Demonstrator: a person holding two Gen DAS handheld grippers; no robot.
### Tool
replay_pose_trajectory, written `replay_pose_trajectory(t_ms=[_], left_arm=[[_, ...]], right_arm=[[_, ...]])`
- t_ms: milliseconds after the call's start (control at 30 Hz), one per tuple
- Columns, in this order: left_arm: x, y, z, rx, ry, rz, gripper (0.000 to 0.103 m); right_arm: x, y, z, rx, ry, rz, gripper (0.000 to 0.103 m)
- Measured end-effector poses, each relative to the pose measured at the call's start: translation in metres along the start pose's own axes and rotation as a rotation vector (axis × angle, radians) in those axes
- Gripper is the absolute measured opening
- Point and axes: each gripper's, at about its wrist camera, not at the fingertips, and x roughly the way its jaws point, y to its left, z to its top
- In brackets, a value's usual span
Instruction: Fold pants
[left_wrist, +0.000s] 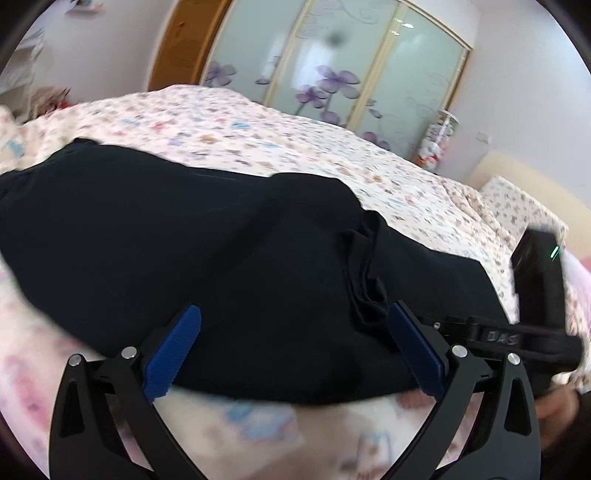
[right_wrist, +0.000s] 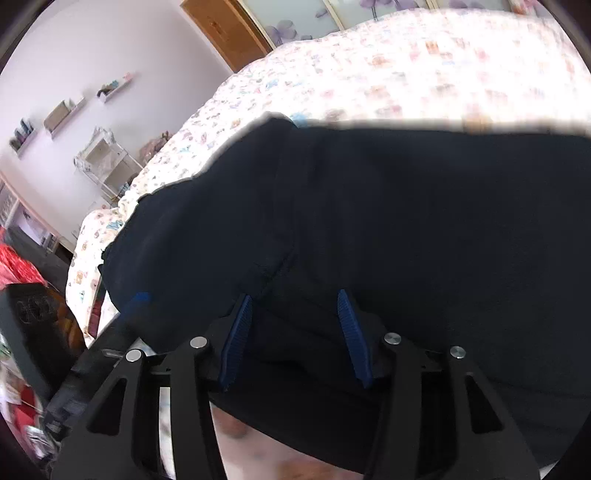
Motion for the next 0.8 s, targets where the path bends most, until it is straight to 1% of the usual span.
replay_pose_trajectory(t_ms=[67, 100, 167, 200, 233, 300, 333, 400, 500, 533, 633, 800], left_arm=[[-0.022, 0.017, 0.005, -0.048, -0.018, 0.013, 0.101], [-0.032, 0.026, 0.009, -0.069, -0.030, 0.026, 0.101], [-0.047, 0.052, 0.021, -0.134, -0.038, 0.054, 0.101], [-0.052, 0.065, 0.027, -0.172, -0.034, 0.060, 0.101], [-0.055, 0.080, 0.034, -0.219, -0.026, 0.059, 0.101], [-0.053, 0.103, 0.045, -0.289, 0.008, 0.063, 0.101], [-0.049, 0.115, 0.050, -0.332, 0.044, 0.076, 0.101], [-0.044, 0.131, 0.054, -0.388, 0.082, 0.084, 0.101], [-0.036, 0.153, 0.051, -0.487, 0.122, 0.050, 0.101], [-0.033, 0.157, 0.050, -0.514, 0.127, 0.036, 0.101], [-0.029, 0.163, 0.049, -0.566, 0.151, 0.024, 0.101], [-0.023, 0.162, 0.056, -0.542, 0.163, 0.020, 0.101]], right_arm=[[-0.007, -0.001, 0.001, 0.023, -0.001, 0.024, 0.051], [-0.015, 0.000, -0.002, 0.025, -0.016, 0.045, 0.051], [-0.027, 0.003, -0.008, -0.001, -0.054, 0.072, 0.051], [-0.035, 0.005, -0.014, -0.022, -0.071, 0.087, 0.055], [-0.040, 0.006, -0.019, -0.034, -0.082, 0.096, 0.061], [-0.050, 0.010, -0.031, -0.060, -0.088, 0.112, 0.068], [-0.053, 0.012, -0.035, -0.073, -0.088, 0.118, 0.068], [-0.060, 0.015, -0.044, -0.099, -0.088, 0.136, 0.068], [-0.063, 0.018, -0.054, -0.122, -0.075, 0.147, 0.074], [-0.063, 0.019, -0.055, -0.132, -0.068, 0.144, 0.074], [-0.065, 0.022, -0.060, -0.161, -0.063, 0.131, 0.074], [-0.067, 0.022, -0.063, -0.149, -0.069, 0.157, 0.077]])
